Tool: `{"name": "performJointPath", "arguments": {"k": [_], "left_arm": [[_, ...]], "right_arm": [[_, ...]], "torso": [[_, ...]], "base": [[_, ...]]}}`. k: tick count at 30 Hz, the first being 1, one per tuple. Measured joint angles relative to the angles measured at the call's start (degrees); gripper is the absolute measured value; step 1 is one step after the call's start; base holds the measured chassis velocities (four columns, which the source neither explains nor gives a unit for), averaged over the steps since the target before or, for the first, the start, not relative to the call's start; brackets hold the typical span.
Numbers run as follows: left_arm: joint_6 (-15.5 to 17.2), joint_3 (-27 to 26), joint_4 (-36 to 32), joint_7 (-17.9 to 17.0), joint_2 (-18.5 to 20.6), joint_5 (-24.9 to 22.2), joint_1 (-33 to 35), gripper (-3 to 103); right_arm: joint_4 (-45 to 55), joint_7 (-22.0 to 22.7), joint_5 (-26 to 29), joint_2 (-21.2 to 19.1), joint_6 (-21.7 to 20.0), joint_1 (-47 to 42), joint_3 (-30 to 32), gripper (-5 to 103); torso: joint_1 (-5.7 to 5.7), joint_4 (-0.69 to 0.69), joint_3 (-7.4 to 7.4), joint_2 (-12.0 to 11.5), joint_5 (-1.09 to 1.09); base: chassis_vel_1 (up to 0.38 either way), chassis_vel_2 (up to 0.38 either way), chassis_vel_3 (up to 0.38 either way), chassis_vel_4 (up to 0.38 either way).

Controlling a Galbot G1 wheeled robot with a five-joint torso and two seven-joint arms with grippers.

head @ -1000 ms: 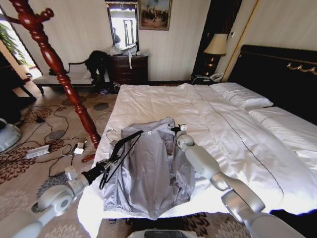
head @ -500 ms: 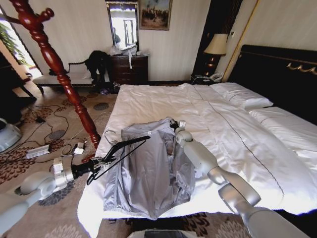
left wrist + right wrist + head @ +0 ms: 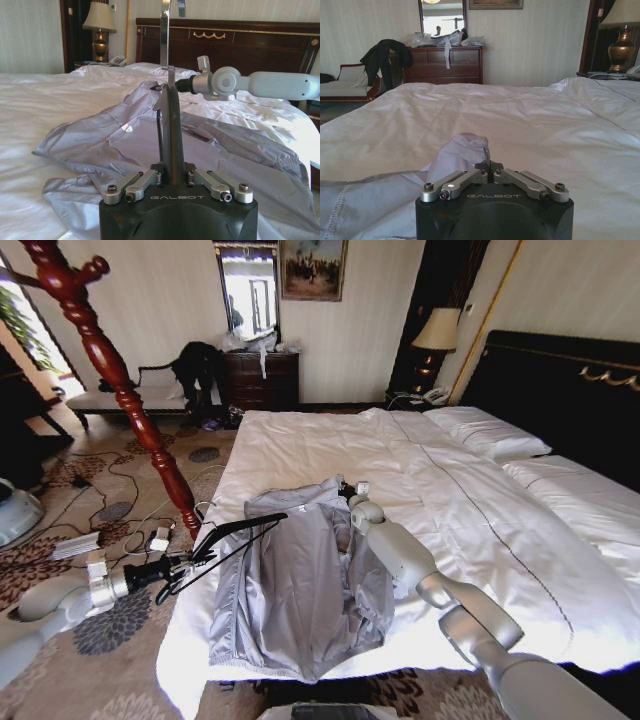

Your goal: Pick up the clothes from the bed and hang them on the clothes hanger.

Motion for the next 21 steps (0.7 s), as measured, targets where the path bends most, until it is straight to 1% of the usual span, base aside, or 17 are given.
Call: {"name": "performJointPath", "arguments": {"k": [2, 3, 4, 5, 6, 8, 9, 10, 11, 13, 14, 15, 16, 18, 19, 20, 21], "left_arm": [[0.82, 4.47, 1.13, 0.15, -0.92, -0.22, -3.97, 16], [1.18, 8.44, 1.93, 0.15, -1.76, -0.02, -8.61, 16], [1.34, 10.09, 2.22, 0.11, -1.98, -0.02, -10.88, 16], [1.9, 12.65, 2.57, 0.0, -2.12, -0.44, -14.65, 16], [1.9, 12.65, 2.57, 0.0, -2.12, -0.44, -14.65, 16], [2.39, 15.31, 3.11, -0.05, -2.05, -1.14, -18.39, 16], [2.61, 17.23, 3.49, 0.08, -1.72, -1.42, -20.75, 16], [2.68, 18.63, 3.67, 0.2, -1.45, -1.62, -22.35, 16], [2.68, 18.63, 3.67, 0.2, -1.45, -1.62, -22.35, 16], [2.95, 21.51, 3.94, 0.49, -1.18, -1.8, -25.11, 16], [3.14, 23.72, 4.12, 0.63, -1.19, -1.83, -27.02, 16], [3.39, 26.5, 4.35, 0.7, -1.43, -1.92, -29.77, 16], [3.39, 26.5, 4.35, 0.7, -1.43, -1.92, -29.77, 16], [3.78, 30.42, 4.6, 0.7, -2.09, -2.13, -34.03, 16], [4.0, 31.92, 4.61, 0.67, -2.34, -2.28, -35.82, 16], [4.0, 31.92, 4.61, 0.67, -2.34, -2.28, -35.82, 16], [4.2, 33.2, 4.61, 0.66, -2.56, -2.39, -37.4, 16]], "right_arm": [[1.86, -0.05, 0.49, -1.28, -0.26, -0.52, -0.19, 0], [3.96, -0.07, 1.31, -2.82, -0.6, -1.23, -0.29, 0], [5.41, -0.07, 1.74, -3.71, -0.8, -1.62, -0.37, 0], [8.81, -0.07, 2.65, -5.82, -1.23, -2.35, -0.53, 0], [8.81, -0.07, 2.65, -5.82, -1.23, -2.35, -0.53, 0], [12.41, 0.15, 3.96, -8.31, -1.76, -3.16, -0.67, 0], [15.85, 0.48, 5.19, -10.19, -2.25, -3.79, -0.69, 0], [18.47, 0.72, 6.29, -11.46, -2.69, -4.24, -0.69, 0], [18.47, 0.72, 6.29, -11.46, -2.69, -4.24, -0.69, 0], [21.6, 1.06, 7.77, -13.23, -3.3, -4.75, -0.69, 0], [23.38, 1.2, 8.65, -14.1, -3.65, -4.92, -0.69, 0], [25.02, 1.29, 9.51, -14.88, -4.04, -4.99, -0.69, 0], [25.02, 1.29, 9.51, -14.88, -4.04, -4.99, -0.69, 0], [26.84, 1.57, 10.62, -15.59, -4.63, -5.17, -0.69, 0], [27.59, 1.76, 11.0, -15.77, -4.89, -5.32, -0.68, 0], [27.59, 1.76, 11.0, -15.77, -4.89, -5.32, -0.68, 0], [28.31, 1.97, 11.26, -15.98, -5.11, -5.52, -0.66, 0]], "torso": [[-0.01, 0.05, 0.0, 0.0, 0.0], [-0.01, 0.07, 0.0, 0.0, -0.04], [0.0, 0.01, 0.0, 0.0, -0.04], [0.0, -0.02, 0.0, 0.0, -0.01], [0.0, -0.02, 0.0, 0.0, -0.01], [0.0, -0.05, 0.0, 0.0, 0.0], [0.0, -0.07, 0.0, 0.0, 0.0], [0.0, -0.04, 0.0, 0.0, 0.01], [0.0, -0.04, 0.0, 0.0, 0.01], [0.0, 0.03, 0.0, 0.0, 0.01], [-0.01, 0.05, 0.0, 0.0, -0.01], [-0.01, 0.04, 0.0, 0.0, 0.0], [-0.01, 0.04, 0.0, 0.0, 0.0], [0.0, -0.02, 0.0, 0.0, -0.01], [0.0, -0.03, 0.0, 0.0, 0.0], [0.0, -0.03, 0.0, 0.0, 0.0], [0.0, -0.01, 0.0, 0.0, 0.0]], "base": [[0.0, 0.0, 0.0, 0.0], [0.0, 0.0, 0.0, 0.0], [0.0, 0.0, 0.0, 0.0], [0.0, 0.0, 0.0, 0.0], [0.0, 0.0, 0.0, 0.0], [0.0, 0.0, 0.0, 0.0], [0.0, 0.0, 0.0, 0.0], [0.0, 0.0, 0.0, 0.0], [0.0, 0.0, 0.0, 0.0], [0.0, 0.0, 0.0, 0.0], [0.0, 0.0, 0.0, 0.0], [0.0, 0.0, 0.0, 0.0], [0.0, 0.0, 0.0, 0.0], [0.0, 0.0, 0.0, 0.0], [0.0, 0.0, 0.0, 0.0], [0.0, 0.0, 0.0, 0.0], [0.0, 0.0, 0.0, 0.0]]}}
